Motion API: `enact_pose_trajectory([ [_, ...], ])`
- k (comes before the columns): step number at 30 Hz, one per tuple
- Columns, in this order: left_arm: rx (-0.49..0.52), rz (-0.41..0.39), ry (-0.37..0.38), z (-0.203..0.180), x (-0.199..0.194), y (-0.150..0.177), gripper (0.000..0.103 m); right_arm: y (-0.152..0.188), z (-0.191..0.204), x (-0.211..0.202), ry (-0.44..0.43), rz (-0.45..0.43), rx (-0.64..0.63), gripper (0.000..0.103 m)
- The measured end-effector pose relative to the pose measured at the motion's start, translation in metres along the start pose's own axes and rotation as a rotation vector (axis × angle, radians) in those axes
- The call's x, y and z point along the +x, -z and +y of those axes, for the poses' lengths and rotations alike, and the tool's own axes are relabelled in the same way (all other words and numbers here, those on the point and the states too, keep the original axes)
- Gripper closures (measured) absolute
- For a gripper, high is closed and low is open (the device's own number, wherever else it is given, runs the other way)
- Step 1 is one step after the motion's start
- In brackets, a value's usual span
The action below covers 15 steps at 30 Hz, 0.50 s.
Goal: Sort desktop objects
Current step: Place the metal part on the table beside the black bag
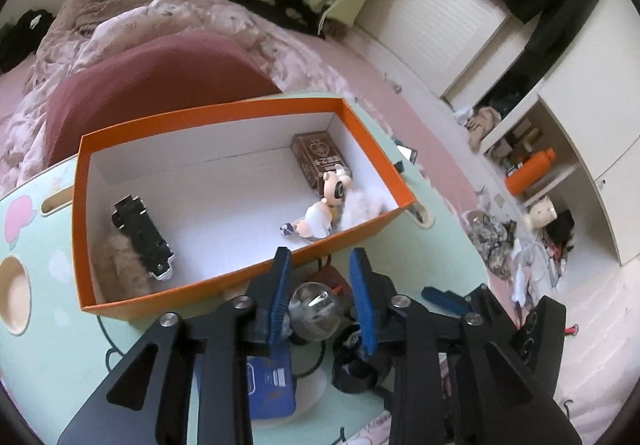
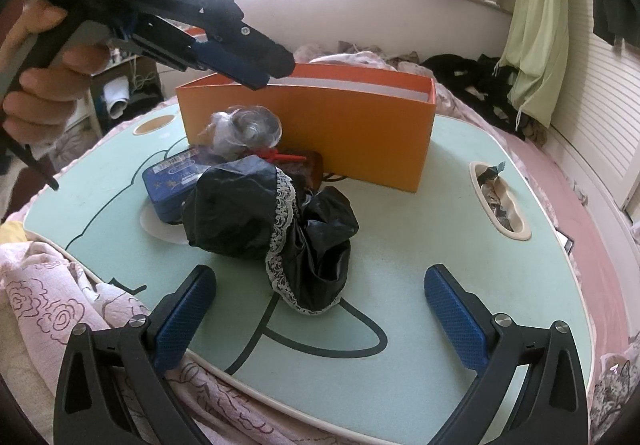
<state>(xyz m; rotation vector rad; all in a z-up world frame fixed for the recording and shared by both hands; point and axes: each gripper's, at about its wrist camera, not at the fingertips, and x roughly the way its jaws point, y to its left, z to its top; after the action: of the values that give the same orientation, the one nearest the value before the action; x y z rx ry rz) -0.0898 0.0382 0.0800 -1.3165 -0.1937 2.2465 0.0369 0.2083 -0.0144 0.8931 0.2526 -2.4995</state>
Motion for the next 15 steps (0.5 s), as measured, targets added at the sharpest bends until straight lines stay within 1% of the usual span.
enact_pose_trajectory([
  [1,-0.009,-0.022,-0.015,0.001,-0.002,0.002,0.069,0.0,0.0,0.0,0.0,0.0,0.0,0.0],
  [3,-0.01,-0.073,-0.041,0.001,-0.011,0.009,0.058,0.0,0.0,0.0,0.0,0.0,0.001,0.0],
  [6,0.003,-0.131,-0.054,0.002,-0.029,0.029,0.049,0.0,0.0,0.0,0.0,0.0,0.0,0.0],
  [7,0.007,-0.147,-0.069,0.002,-0.037,0.041,0.048,0.0,0.0,0.0,0.0,0.0,0.001,0.0],
  [9,0.008,-0.174,-0.118,0.004,-0.048,0.06,0.04,0.001,0.0,0.0,0.0,0.0,0.001,0.0],
  [10,0.001,-0.193,-0.171,0.007,-0.054,0.074,0.039,0.001,0.0,0.0,0.0,0.0,0.001,0.0],
  [12,-0.009,-0.203,-0.216,0.011,-0.058,0.094,0.038,0.001,0.0,0.0,0.0,0.0,0.0,0.0],
  [15,-0.04,-0.163,-0.224,0.019,-0.054,0.12,0.038,-0.001,0.0,0.0,0.002,0.004,0.001,0.0],
])
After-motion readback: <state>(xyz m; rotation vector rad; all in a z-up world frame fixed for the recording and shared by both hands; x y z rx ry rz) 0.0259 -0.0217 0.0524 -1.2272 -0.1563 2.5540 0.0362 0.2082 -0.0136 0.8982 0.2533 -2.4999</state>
